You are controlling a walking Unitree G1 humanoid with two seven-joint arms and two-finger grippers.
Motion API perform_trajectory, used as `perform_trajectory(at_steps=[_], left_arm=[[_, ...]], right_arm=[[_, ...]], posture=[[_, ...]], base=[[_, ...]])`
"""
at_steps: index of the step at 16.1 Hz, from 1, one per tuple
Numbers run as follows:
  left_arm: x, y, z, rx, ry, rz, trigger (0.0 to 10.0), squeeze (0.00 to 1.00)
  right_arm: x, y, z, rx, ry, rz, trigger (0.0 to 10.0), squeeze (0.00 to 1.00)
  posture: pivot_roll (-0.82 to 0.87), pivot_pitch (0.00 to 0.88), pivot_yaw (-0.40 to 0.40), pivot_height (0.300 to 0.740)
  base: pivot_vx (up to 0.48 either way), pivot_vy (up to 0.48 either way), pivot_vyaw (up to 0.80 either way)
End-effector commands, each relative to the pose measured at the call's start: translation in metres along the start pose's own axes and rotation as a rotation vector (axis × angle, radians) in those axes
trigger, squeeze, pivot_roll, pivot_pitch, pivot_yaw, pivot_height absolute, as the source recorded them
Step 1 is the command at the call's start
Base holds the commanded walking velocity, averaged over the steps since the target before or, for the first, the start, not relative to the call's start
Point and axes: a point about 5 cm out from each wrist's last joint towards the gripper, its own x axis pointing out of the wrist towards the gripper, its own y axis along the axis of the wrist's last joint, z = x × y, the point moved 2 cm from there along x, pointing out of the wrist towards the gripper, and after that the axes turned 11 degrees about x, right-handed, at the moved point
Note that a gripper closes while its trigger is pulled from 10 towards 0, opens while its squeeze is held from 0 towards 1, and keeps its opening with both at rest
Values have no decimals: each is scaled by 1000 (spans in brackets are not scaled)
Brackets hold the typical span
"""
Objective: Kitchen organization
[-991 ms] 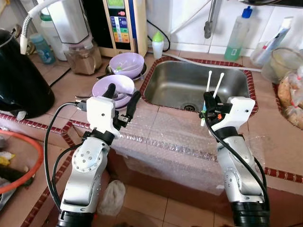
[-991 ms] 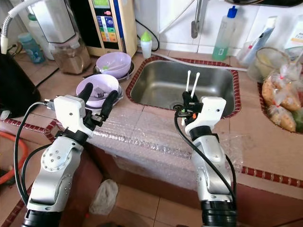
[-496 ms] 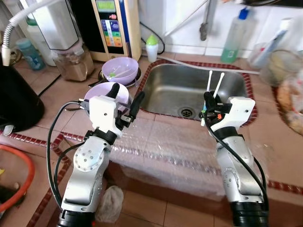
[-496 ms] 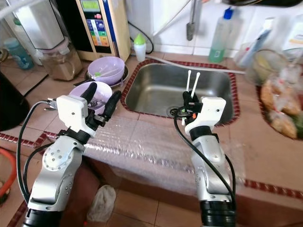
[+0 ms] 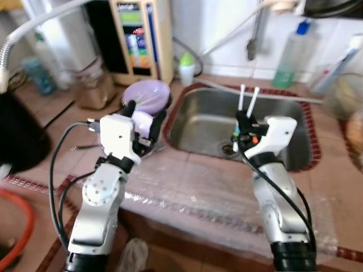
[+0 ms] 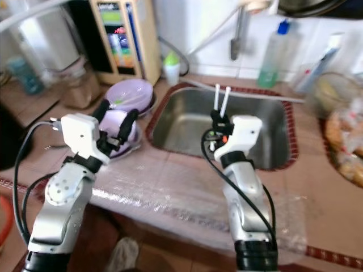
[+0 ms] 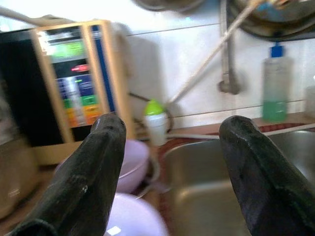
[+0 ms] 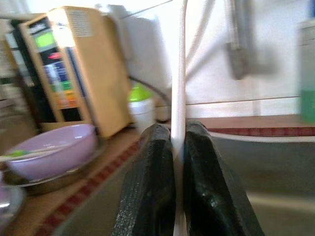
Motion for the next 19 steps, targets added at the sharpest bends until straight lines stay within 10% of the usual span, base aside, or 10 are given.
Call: perform_trajectory(at_steps=[1, 10, 16, 17, 18, 19], left_arm=[[1, 4, 3, 3, -3, 14, 10000, 0], [-22, -17, -4, 19, 68, -79, 10000, 0], [-31, -17, -2, 20, 40, -113, 10000, 0], [-31, -18, 1, 16, 10, -121, 10000, 0], [-32, -18, 7, 21, -60, -122, 10000, 0], [-33, -17, 11, 35, -106, -120, 10000, 0]], right_arm=[[-1, 1, 6, -8, -15, 2, 10000, 0], [6, -11, 10, -19, -21, -67, 10000, 0], [54, -33, 2, -56, 2, -183, 10000, 0], [58, -40, 3, -56, -16, -211, 10000, 110], [62, -48, 4, -67, -46, -246, 10000, 788], [63, -53, 6, -70, -65, -269, 10000, 1000]], posture=[[-54, 0, 78, 740], [-20, 21, 44, 740], [47, 68, 40, 740], [57, 71, 41, 740], [62, 70, 41, 740], [68, 68, 40, 740]], base=[[0, 0, 0], [0, 0, 0], [0, 0, 0], [0, 0, 0], [0, 0, 0], [0, 0, 0]])
